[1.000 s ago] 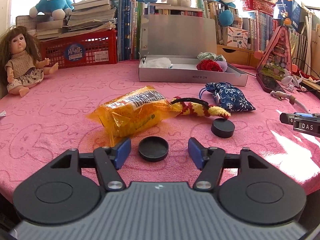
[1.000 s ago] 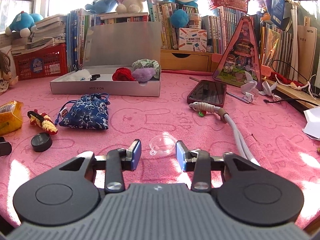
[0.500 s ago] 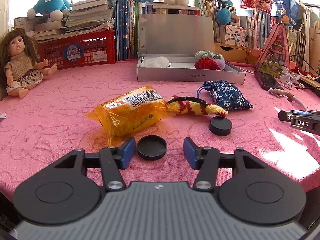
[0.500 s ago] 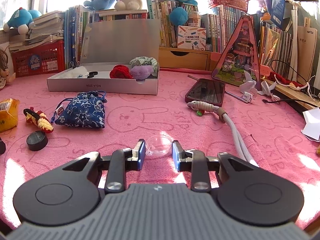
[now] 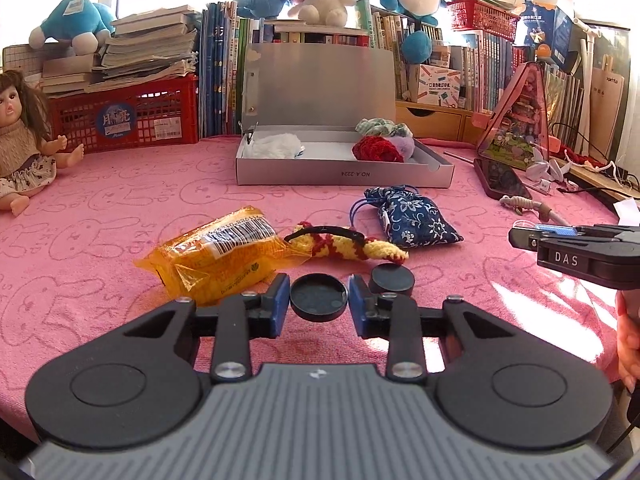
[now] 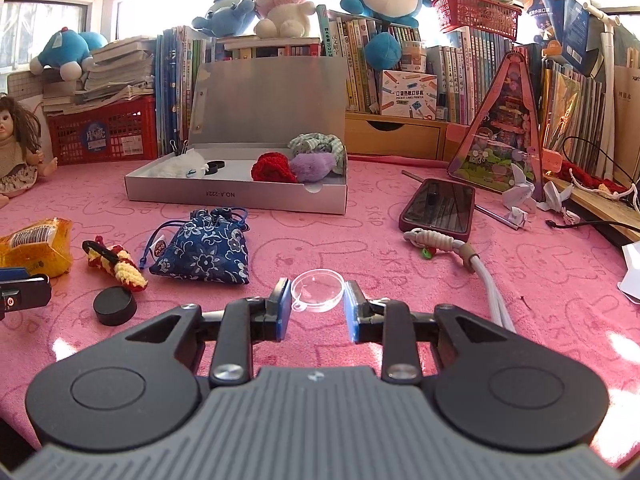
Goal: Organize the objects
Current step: 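Grasp the black lens cap with left tool while right grasps a clear plastic lid, then carry the black cap with left tool and clear lid with right into the box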
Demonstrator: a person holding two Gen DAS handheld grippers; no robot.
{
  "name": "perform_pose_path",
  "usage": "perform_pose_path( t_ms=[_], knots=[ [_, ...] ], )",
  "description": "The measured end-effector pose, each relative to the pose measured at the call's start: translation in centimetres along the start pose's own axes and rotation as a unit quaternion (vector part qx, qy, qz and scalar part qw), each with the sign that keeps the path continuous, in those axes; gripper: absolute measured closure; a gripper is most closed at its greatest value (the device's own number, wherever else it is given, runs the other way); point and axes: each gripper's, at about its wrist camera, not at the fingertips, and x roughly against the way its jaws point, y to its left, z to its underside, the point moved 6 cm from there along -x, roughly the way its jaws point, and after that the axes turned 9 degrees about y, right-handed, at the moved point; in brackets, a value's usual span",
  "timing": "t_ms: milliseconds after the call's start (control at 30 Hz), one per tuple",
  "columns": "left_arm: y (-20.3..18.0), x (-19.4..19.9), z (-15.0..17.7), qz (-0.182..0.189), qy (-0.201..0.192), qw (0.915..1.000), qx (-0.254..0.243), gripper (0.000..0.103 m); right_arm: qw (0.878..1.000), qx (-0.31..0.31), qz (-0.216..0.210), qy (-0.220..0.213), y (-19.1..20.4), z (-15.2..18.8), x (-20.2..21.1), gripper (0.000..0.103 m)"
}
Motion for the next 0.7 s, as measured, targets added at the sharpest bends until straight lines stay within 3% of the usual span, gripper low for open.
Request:
perform_pose_path(
  t_ms=[233,700],
  knots=[
    [-0.5,-0.2,-2.4,0.011,-0.008,0.9999,0.006,0.066,1.0,-0.01,-0.028,0.001,0.5,-1.4,0.2,0.071],
    [-1.9,-2.1,-12.2,0.034,-0.059,0.9976,-0.008,0.066,0.998,-0.022,-0.06,0.003,0.6,-7.4,-1.1,0.071]
  ],
)
